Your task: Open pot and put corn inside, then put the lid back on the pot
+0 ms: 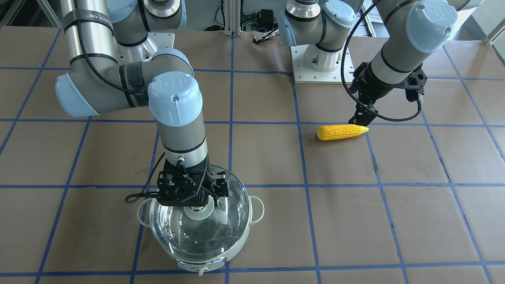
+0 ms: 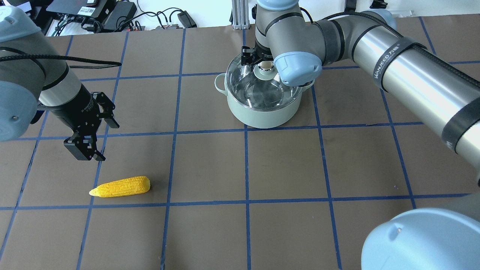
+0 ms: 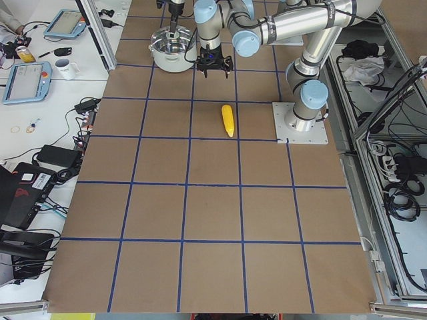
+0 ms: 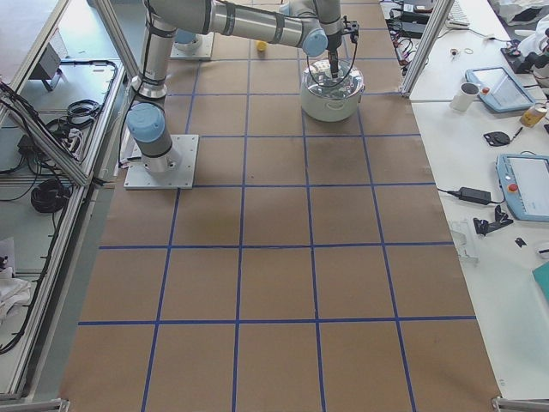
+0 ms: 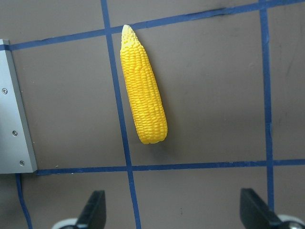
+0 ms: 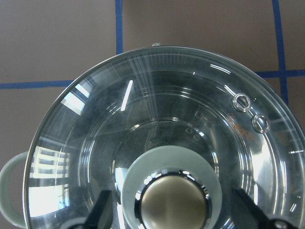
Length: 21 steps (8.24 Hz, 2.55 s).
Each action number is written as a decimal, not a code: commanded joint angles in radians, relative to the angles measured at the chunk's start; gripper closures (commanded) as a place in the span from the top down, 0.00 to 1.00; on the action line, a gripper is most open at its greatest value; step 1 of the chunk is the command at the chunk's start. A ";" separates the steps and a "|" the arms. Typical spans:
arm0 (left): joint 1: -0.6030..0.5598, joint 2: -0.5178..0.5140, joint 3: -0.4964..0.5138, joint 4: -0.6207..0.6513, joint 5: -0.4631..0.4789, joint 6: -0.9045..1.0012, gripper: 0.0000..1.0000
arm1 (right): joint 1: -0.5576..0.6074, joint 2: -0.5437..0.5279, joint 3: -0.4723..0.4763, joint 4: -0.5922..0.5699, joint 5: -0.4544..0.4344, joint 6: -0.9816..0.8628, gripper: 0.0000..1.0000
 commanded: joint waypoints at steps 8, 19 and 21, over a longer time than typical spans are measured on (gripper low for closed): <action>0.146 -0.025 -0.361 0.414 -0.034 -0.135 1.00 | -0.003 -0.059 -0.006 -0.001 0.031 -0.031 0.27; 0.155 -0.143 -0.461 0.570 -0.007 0.014 1.00 | -0.178 -0.413 0.005 0.487 0.031 -0.271 0.20; 0.155 -0.155 -0.466 0.571 -0.007 0.015 1.00 | -0.190 -0.453 0.008 0.562 0.031 -0.272 0.16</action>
